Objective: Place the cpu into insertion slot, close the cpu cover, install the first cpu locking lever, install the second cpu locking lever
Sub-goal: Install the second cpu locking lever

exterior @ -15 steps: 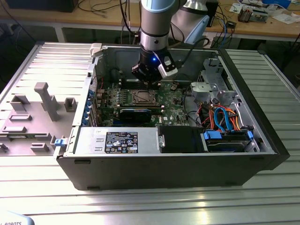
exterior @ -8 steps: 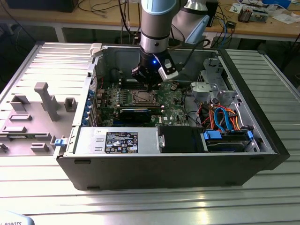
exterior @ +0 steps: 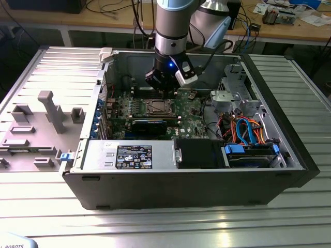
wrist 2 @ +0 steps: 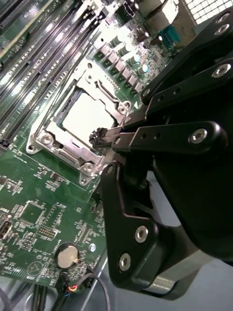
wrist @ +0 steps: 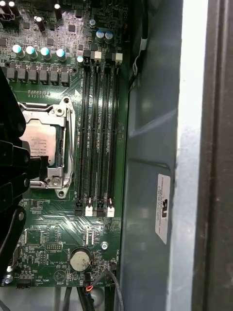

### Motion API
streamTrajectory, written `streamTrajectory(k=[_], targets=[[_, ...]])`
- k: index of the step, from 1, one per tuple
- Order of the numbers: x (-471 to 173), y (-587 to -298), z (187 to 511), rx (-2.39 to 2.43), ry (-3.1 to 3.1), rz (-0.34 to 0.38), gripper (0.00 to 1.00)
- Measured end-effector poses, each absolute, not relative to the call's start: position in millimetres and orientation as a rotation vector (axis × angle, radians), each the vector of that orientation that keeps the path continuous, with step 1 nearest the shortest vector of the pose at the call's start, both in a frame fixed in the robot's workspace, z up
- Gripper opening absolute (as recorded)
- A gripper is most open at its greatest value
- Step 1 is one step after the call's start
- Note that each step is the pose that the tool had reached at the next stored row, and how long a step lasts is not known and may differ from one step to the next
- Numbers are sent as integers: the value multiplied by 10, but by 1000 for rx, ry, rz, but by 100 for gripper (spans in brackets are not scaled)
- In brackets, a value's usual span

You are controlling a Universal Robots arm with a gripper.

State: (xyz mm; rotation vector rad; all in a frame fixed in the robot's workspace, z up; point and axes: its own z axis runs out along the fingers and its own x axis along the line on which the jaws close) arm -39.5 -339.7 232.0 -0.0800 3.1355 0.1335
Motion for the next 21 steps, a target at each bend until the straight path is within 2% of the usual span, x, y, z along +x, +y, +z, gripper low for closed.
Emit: streamTrajectory(k=[7,21], targets=[[-396,-3575,2317,-80,3136,134,11],[-395,-3741,2437,-80,3136,108,11]])
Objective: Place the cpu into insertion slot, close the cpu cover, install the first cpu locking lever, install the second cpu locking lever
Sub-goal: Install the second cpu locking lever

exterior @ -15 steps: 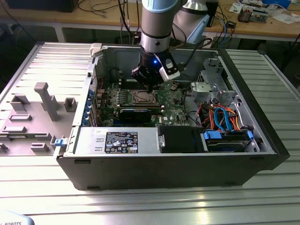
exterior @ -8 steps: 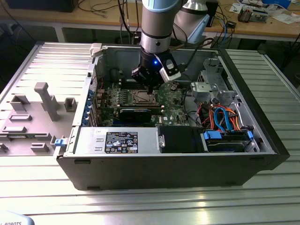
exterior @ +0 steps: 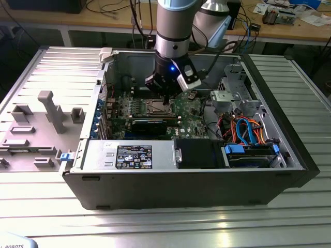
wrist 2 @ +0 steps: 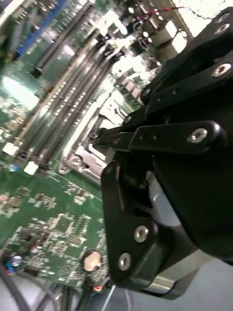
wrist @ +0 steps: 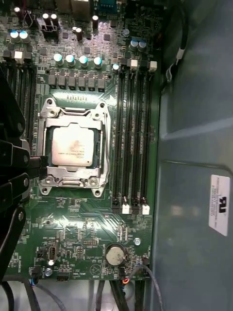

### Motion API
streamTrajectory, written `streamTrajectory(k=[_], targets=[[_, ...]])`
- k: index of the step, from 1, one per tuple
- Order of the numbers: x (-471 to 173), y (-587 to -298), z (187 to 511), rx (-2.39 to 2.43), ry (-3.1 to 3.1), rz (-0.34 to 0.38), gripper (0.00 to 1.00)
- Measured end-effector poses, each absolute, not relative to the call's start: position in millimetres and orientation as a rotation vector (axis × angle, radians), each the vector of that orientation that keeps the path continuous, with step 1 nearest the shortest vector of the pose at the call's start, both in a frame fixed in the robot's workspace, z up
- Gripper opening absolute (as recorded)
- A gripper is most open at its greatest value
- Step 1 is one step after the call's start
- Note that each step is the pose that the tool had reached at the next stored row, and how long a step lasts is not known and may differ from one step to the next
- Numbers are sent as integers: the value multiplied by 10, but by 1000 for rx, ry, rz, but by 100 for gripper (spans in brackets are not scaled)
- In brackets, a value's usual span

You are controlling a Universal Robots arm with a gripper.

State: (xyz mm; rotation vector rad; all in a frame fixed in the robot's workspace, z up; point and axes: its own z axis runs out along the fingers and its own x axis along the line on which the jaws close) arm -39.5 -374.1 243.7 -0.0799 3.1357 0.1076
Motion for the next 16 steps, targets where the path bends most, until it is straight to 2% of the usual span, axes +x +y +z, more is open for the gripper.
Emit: streamTrajectory(k=[16], targets=[[-517,-4002,2465,-76,3149,140,11]])
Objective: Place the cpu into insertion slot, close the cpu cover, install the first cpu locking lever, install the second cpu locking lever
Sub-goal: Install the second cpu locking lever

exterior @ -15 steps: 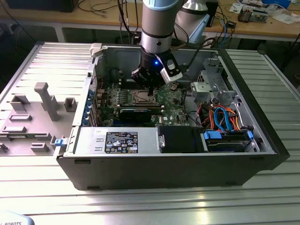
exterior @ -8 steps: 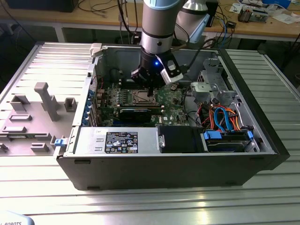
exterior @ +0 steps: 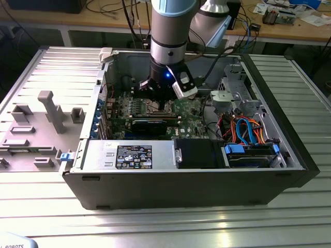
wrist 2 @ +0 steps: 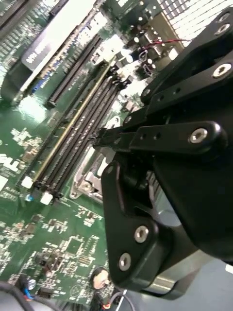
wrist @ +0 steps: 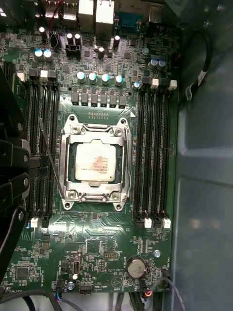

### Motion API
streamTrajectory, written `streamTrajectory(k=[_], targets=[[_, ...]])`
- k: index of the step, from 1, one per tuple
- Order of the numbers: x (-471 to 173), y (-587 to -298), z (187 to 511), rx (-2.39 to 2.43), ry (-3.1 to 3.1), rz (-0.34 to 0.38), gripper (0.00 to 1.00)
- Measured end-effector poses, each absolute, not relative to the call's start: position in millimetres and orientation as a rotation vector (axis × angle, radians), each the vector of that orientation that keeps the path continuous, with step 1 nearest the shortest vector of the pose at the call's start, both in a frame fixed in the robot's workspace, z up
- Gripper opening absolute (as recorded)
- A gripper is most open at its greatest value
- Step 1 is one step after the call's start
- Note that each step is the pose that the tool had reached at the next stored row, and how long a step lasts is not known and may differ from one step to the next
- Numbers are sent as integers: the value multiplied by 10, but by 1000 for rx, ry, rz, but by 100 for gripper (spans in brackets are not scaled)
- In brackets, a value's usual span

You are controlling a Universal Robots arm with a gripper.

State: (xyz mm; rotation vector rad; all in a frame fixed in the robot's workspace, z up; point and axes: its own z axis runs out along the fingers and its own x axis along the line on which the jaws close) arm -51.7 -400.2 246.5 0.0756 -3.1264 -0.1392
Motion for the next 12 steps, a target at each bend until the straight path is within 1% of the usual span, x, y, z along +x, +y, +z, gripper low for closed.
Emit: streamTrajectory(k=[12], targets=[[-522,-4002,2465,75,-3126,-139,11]])
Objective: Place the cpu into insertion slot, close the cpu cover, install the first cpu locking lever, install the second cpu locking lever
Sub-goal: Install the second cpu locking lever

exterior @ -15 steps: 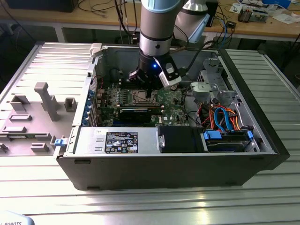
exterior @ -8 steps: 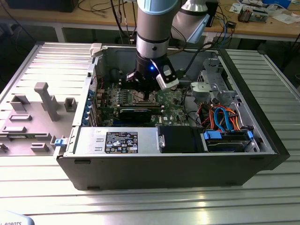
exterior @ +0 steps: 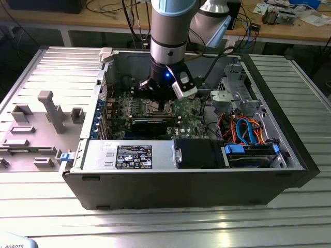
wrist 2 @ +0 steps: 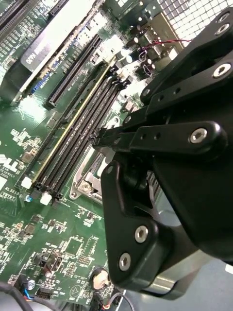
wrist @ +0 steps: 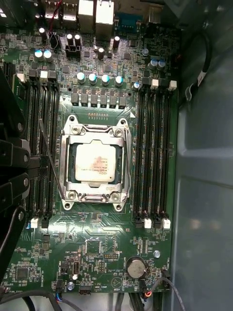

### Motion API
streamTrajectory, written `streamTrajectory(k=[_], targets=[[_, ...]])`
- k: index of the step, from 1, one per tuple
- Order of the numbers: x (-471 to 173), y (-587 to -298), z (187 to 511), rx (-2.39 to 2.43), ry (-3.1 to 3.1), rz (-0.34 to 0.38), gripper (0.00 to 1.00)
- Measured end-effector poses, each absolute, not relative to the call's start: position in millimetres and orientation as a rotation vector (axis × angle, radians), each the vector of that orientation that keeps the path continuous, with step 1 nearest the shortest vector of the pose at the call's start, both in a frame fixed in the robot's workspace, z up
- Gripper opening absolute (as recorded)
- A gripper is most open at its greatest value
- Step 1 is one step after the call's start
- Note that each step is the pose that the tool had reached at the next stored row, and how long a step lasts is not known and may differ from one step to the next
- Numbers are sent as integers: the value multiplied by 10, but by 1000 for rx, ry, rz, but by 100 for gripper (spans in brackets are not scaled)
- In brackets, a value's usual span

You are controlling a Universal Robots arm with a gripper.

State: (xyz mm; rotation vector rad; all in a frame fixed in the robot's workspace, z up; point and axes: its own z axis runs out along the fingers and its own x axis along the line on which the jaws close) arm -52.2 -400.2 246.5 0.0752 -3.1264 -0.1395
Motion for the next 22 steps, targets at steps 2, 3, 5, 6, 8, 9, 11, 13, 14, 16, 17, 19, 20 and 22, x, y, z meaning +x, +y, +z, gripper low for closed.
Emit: streamTrajectory(k=[2,3,5,6,8,9,11,13,14,16,17,19,20,22], targets=[[-522,-4002,2465,75,-3126,-139,11],[-522,-4002,2465,75,-3126,-139,11],[-529,-4002,2464,75,-3126,-139,11],[-568,-4003,2461,76,-3125,-142,11],[-602,-4003,2443,93,-3116,-144,11],[-612,-4004,2424,115,-3113,-147,11],[-626,-4005,2411,138,-3110,-154,11],[-639,-4004,2394,158,-3108,-164,11],[-648,-4004,2387,167,-3107,-176,11],[-664,-4004,2367,176,-3106,-185,11],[-670,-4005,2353,180,-3105,-187,11],[-680,-4005,2325,184,-3104,-193,11],[-682,-4006,2305,186,-3104,-195,11],[-692,-4014,2263,188,-3104,-196,11]])
